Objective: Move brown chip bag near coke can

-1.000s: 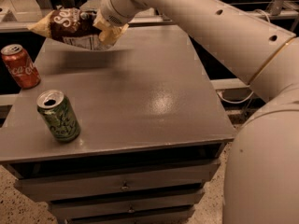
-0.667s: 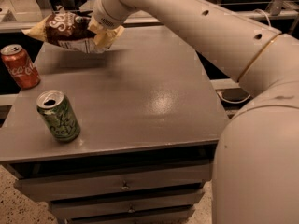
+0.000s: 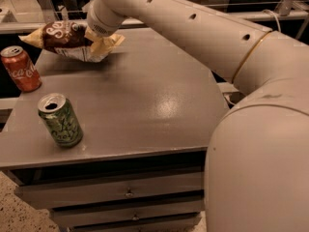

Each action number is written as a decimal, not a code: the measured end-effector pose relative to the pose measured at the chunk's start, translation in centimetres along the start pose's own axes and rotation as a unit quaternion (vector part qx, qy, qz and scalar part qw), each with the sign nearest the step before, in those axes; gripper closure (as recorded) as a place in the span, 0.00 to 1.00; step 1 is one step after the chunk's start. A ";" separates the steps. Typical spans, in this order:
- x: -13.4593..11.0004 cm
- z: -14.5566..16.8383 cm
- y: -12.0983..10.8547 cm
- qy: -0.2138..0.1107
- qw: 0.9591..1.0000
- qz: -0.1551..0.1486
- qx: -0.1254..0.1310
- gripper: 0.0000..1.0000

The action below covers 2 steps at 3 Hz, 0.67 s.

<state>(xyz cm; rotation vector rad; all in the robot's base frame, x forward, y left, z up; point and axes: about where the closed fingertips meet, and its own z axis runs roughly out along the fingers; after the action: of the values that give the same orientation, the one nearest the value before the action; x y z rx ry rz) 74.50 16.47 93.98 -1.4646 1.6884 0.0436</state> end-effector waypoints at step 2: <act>-0.6 0.9 1.7 0.009 1.000 0.018 -0.013 0.52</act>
Offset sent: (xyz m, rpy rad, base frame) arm -0.0148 0.0206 -0.0130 0.0116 0.0644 -0.0210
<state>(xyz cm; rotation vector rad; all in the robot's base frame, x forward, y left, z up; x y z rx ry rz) 73.63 17.91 92.95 -1.4583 1.7334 0.0725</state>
